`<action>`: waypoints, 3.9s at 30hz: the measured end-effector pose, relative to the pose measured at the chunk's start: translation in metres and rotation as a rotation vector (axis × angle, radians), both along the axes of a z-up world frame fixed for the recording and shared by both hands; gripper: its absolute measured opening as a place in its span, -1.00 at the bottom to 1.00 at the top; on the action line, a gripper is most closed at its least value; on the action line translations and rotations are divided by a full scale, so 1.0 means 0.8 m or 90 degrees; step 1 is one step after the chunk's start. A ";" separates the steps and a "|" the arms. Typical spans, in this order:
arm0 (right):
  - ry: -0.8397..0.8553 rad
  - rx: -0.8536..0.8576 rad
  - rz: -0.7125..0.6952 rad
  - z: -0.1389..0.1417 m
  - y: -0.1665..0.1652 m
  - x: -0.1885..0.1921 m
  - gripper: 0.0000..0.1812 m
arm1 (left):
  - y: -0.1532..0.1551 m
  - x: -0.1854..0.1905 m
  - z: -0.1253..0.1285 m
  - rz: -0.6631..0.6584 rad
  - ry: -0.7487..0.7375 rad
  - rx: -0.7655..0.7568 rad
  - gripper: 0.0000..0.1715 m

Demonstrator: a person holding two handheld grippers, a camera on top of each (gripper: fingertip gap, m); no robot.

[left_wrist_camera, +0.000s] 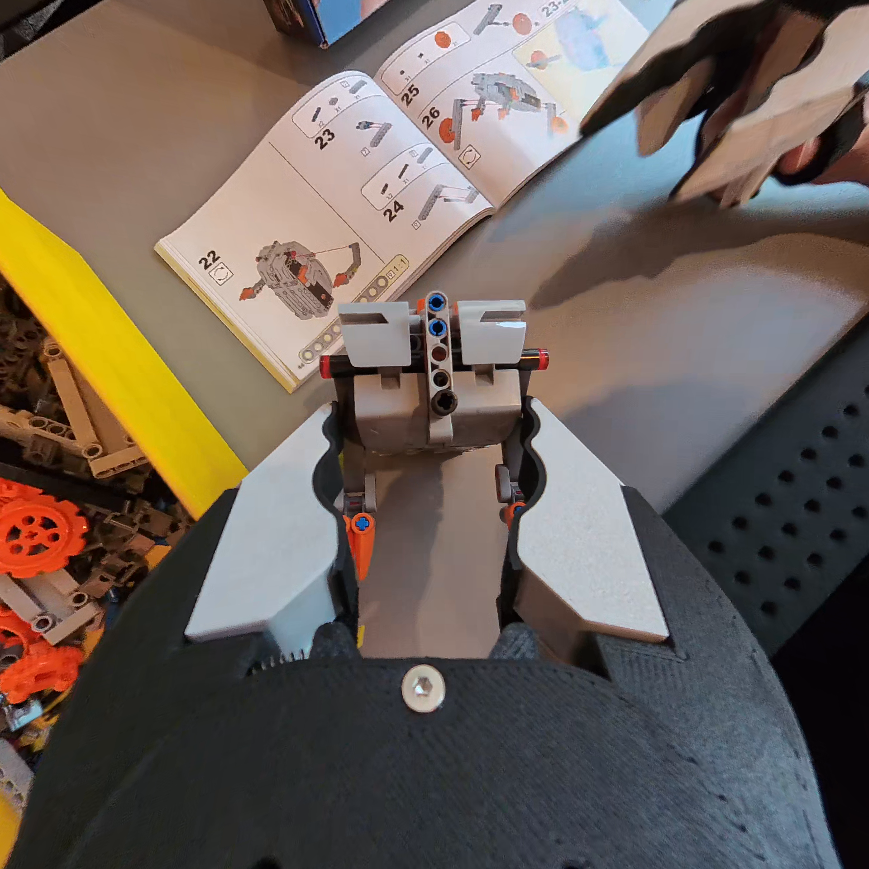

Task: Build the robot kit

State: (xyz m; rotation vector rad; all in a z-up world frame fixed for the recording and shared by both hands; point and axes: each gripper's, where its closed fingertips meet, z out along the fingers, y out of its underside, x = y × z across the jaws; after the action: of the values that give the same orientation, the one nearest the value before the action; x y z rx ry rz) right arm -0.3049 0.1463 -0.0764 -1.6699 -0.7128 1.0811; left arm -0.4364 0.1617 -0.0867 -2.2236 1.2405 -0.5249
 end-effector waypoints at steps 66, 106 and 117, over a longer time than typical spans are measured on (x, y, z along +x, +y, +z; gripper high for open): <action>-0.010 0.034 -0.195 0.020 0.022 0.025 -0.57 | 0.141 -0.286 -0.039 -0.107 0.507 0.039 -0.72; 0.033 0.031 -0.168 0.036 -0.001 0.023 -0.57 | 0.101 -0.324 -0.094 -0.283 0.676 -0.100 -0.80; 0.058 0.046 -0.168 0.052 -0.008 0.026 -0.57 | 0.101 -0.324 -0.062 -0.167 0.637 -0.114 -0.97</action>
State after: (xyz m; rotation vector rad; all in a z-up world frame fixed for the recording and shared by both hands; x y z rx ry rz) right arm -0.2839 0.1400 -0.0344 -1.5903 -0.4524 0.9262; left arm -0.6960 0.2424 -0.1365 -2.5592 2.0327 0.5074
